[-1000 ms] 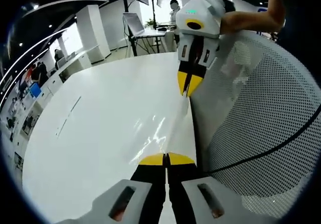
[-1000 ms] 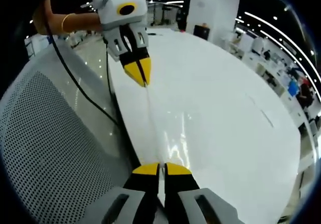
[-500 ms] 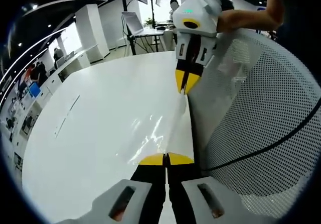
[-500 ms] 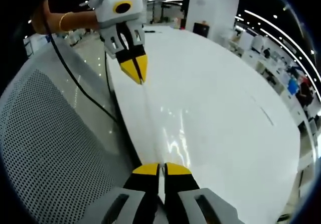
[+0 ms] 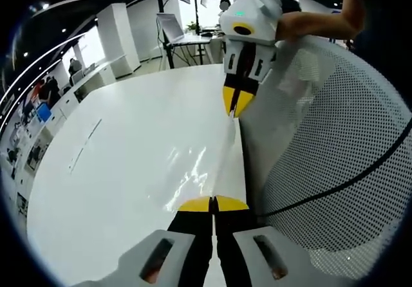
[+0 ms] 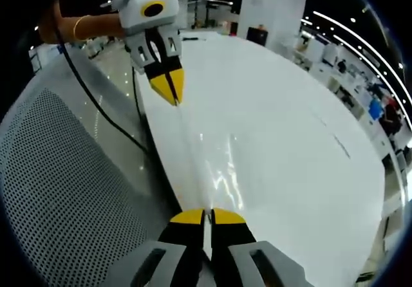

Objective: Open the resealable bag by pulling the two sides of the seal apart until the entire bag opening is separated and visibly accessible.

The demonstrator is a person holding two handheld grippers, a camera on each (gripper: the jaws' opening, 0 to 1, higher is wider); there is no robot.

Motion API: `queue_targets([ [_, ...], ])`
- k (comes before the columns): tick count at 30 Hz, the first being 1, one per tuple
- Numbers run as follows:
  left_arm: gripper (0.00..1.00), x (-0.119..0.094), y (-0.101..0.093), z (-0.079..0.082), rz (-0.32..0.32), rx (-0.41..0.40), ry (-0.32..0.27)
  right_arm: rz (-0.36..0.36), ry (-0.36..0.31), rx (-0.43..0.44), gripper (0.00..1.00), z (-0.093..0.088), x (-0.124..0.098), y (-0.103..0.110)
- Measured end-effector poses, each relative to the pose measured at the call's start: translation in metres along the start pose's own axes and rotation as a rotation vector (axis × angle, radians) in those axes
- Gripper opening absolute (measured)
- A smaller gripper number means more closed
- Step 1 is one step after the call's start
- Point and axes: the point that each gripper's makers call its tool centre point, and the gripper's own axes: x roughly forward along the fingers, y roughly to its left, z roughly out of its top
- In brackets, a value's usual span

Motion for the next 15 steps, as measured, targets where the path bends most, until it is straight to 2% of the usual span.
queue_targets([
  [10, 0.0, 0.0077, -0.0078, -0.0025, -0.03, 0.045, 0.035, -0.013, 0.023, -0.019, 0.0, -0.0038, 0.0, -0.0022],
  [15, 0.0, 0.0081, -0.0069, -0.0021, -0.022, 0.051, 0.038, -0.023, 0.021, -0.018, 0.0, -0.0038, -0.0009, -0.0043],
])
